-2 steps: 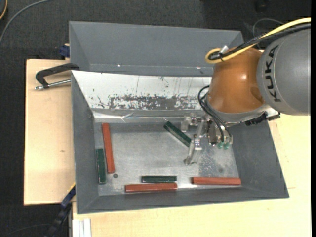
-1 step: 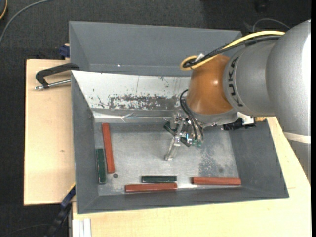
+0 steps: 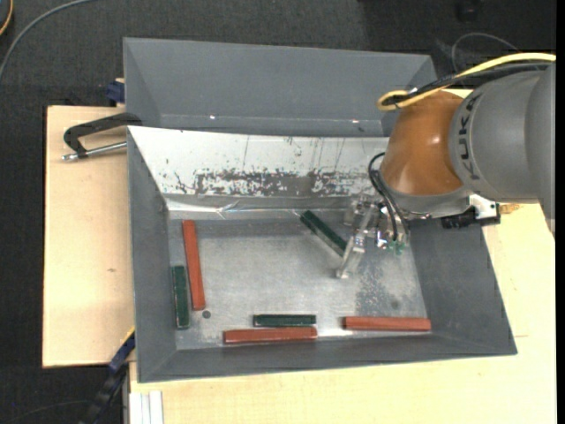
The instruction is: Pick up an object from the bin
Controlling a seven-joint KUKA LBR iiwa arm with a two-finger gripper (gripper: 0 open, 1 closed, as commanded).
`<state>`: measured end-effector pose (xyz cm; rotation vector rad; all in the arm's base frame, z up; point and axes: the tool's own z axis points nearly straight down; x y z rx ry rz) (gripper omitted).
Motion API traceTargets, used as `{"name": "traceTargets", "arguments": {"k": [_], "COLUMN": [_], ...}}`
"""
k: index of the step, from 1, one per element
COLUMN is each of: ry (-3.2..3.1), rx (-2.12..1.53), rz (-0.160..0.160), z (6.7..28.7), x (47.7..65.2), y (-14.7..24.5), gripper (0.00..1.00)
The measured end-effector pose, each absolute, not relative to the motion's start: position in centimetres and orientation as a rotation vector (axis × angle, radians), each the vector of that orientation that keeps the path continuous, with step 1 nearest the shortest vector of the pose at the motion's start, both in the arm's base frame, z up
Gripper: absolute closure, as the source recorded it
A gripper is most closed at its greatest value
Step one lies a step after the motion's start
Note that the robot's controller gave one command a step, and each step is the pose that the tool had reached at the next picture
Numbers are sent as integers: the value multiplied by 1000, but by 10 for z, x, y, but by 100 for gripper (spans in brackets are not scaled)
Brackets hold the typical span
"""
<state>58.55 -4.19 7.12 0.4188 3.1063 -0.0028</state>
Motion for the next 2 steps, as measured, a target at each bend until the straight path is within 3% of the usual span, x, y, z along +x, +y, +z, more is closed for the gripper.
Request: {"name": "traceTargets", "arguments": {"k": [1, 2], "ry": [3110, 3107], "rx": [409, 352], "rz": [1, 1], "z": [71, 203], "x": [585, 590], "y": [-37, -54], "gripper": [100, 100]}}
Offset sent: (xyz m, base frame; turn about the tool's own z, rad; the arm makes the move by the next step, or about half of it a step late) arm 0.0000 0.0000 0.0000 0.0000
